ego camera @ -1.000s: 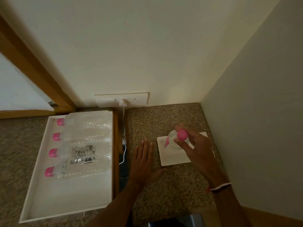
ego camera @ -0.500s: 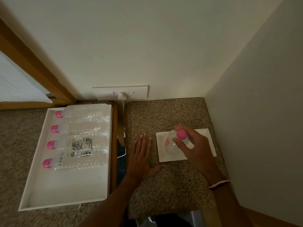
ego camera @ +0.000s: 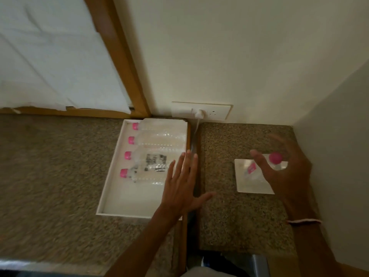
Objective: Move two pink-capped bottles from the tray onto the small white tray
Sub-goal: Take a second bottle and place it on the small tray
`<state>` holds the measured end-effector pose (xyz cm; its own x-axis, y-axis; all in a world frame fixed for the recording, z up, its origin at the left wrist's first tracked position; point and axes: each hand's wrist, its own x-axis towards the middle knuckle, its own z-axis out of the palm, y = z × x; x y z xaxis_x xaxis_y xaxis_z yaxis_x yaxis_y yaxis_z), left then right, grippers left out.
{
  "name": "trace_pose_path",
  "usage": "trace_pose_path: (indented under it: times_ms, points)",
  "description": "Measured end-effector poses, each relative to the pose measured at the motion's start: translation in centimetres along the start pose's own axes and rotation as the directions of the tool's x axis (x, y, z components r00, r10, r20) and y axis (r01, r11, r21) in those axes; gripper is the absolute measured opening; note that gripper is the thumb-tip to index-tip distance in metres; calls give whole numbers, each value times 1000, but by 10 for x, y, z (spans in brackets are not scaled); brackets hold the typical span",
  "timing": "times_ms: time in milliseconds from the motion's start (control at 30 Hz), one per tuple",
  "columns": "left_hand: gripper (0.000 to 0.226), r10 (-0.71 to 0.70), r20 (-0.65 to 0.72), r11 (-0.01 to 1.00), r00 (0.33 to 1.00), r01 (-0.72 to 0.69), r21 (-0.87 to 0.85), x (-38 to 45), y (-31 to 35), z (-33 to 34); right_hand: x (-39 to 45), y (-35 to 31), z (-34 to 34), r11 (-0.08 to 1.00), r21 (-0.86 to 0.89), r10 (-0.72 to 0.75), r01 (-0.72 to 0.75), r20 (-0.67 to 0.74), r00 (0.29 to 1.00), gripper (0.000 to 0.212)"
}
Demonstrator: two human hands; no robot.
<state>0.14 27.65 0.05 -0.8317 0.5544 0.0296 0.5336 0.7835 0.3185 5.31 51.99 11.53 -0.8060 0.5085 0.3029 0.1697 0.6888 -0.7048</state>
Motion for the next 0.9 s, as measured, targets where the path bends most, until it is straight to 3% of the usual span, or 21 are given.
trace_pose_path:
  times_ms: [100,267,467,567,667,733,833,900]
  points:
    - [115,-55,-49,997,997,57,44,-25,-42,-23,-13,-31,28,995,48,-83,84,-17,996,55]
    - [117,-155,-62,984,986,160,82,-60,-111,-54,-46,-81,94,983,113,-164,144,195,967,49]
    - [119,-209,-68,970,976,215,111,-104,-184,-73,-93,-139,190,945,173,-326,277,520,789,38]
    - [121,-208,-13,968,978,207,144,-127,-218,-74,-111,-166,242,900,61,-371,431,627,685,39]
    - [125,-209,70,970,975,197,145,-144,-235,-68,-118,-169,273,769,-176,-346,615,694,632,39]
    - [127,-197,118,975,973,182,130,-155,-244,-60,-118,-170,282,751,-239,-307,616,699,646,35]
    - [130,-186,159,977,969,166,133,-163,-250,-49,-111,-183,276,809,-222,-269,544,683,679,27]
    - [131,-183,152,978,971,163,133,-163,-252,-45,-109,-197,257,874,-169,-285,455,580,763,32]
